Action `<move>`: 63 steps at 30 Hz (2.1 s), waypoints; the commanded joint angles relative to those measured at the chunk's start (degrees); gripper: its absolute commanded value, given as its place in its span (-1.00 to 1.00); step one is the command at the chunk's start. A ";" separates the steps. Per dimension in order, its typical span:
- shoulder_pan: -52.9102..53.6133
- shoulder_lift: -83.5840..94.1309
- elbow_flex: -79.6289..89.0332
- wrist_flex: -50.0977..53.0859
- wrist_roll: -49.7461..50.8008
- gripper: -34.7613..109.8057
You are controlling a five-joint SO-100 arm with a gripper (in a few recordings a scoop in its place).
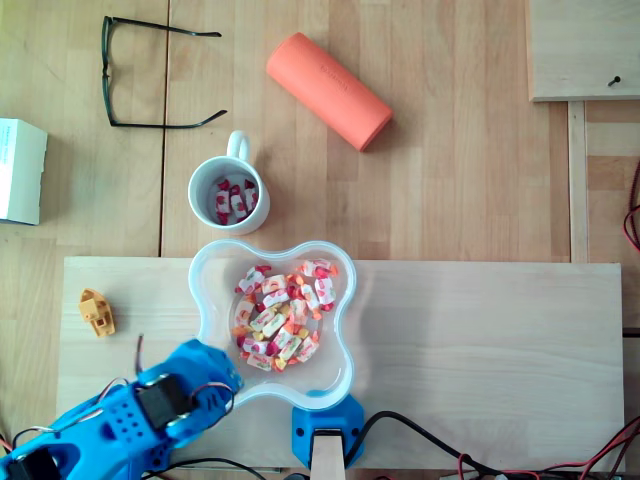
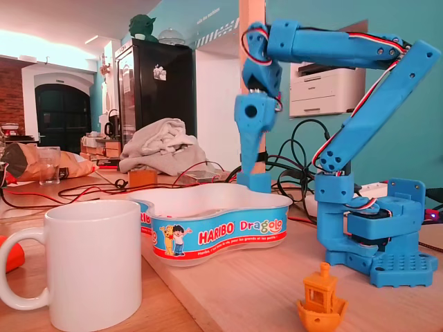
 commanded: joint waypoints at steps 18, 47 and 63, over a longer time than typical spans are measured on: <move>2.46 1.93 15.73 -20.92 19.78 -0.55; -2.29 1.05 22.59 -31.03 19.86 -0.40; -1.67 0.97 24.96 -37.88 18.72 -0.55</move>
